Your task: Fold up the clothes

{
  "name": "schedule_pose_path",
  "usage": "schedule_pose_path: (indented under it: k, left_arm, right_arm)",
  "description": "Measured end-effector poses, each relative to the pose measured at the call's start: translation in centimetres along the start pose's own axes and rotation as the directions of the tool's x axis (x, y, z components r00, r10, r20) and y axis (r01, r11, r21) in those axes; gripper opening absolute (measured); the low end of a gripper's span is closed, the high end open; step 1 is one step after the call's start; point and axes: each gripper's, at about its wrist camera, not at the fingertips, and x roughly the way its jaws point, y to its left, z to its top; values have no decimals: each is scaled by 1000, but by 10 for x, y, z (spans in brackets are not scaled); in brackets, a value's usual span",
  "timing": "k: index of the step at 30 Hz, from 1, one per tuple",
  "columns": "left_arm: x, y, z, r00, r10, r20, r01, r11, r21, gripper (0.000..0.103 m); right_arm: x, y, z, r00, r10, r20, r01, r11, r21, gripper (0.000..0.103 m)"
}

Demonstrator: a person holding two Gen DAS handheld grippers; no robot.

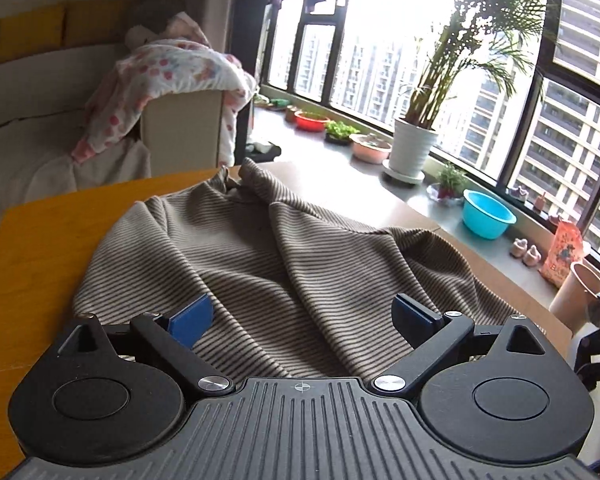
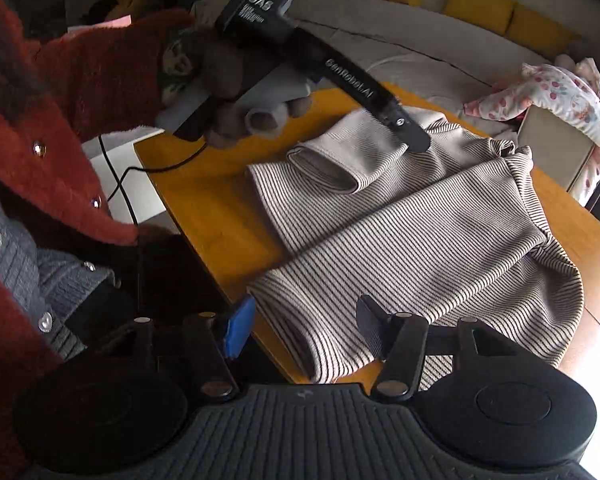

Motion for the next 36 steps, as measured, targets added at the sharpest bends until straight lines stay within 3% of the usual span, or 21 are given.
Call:
schedule_pose_path:
  k: [2, 4, 6, 10, 12, 13, 15, 17, 18, 20, 21, 24, 26, 28, 31, 32, 33, 36]
  left_arm:
    - [0, -1, 4, 1000, 6, 8, -6, 1000, -10, 100]
    - [-3, 0, 9, 1000, 19, 22, -18, 999, -27, 101]
    - [-6, 5, 12, 999, 36, 30, -34, 998, -46, 101]
    - [-10, 17, 18, 997, 67, 42, -64, 995, -81, 102]
    - [-9, 22, 20, 996, 69, 51, -65, 994, -86, 103]
    - [-6, 21, 19, 996, 62, 59, -57, 995, -82, 103]
    - [0, 20, 19, 996, 45, 76, -40, 997, -71, 103]
    - [15, 14, 17, 997, 14, 73, -9, 998, -63, 103]
    - [23, 12, 15, 998, -1, 70, 5, 998, -62, 103]
    - [44, 6, 11, 997, -24, 71, 28, 998, -55, 103]
    - [52, 3, 8, 997, -21, 77, 24, 999, -42, 103]
    - [69, -4, -2, 998, 25, 64, -26, 1000, 10, 103]
    - [71, -5, -6, 997, 57, 49, -58, 998, 27, 103]
    - [67, -4, -9, 994, 90, 53, -92, 995, 40, 103]
    - [58, 2, -14, 991, 129, 45, -131, 991, 40, 103]
    - [52, 7, -17, 989, 141, 41, -142, 990, 23, 103]
    - [46, 12, -20, 988, 147, 41, -147, 989, 4, 103]
    - [24, 28, -25, 988, 153, 38, -150, 986, -66, 103]
  right_arm:
    - [10, 8, -6, 998, -56, -23, 55, 998, -18, 31]
    - [20, 9, -10, 995, -102, -18, 102, 995, -9, 24]
    - [24, 7, -5, 993, -121, 6, 121, 993, 15, 7]
    - [-10, -42, 21, 950, -272, 151, 257, 960, 111, 4]
    - [-47, -91, 35, 868, -438, 234, 383, 891, 246, 4]
    - [-71, -115, 34, 809, -522, 270, 426, 837, 343, 4]
    - [-121, -165, 33, 664, -681, 308, 470, 701, 536, 4]
    - [-139, -186, 29, 575, -757, 310, 487, 622, 613, 4]
    - [-139, -192, 27, 562, -767, 310, 480, 608, 632, 4]
    - [-122, -201, 25, 610, -732, 303, 414, 621, 665, 4]
    - [-105, -205, 24, 645, -707, 292, 384, 630, 675, 4]
    - [-46, -208, 16, 728, -631, 267, 316, 655, 687, 4]
    - [-7, -207, 10, 770, -583, 259, 267, 664, 699, 4]
    - [29, -202, 8, 789, -560, 253, 256, 673, 694, 4]
    - [69, -187, 9, 798, -541, 267, 248, 697, 673, 4]
    - [78, -184, 9, 805, -529, 269, 240, 704, 668, 5]
    - [86, -181, 14, 826, -501, 259, 230, 717, 658, 5]
    - [93, -173, 25, 830, -464, 309, 189, 756, 626, 5]
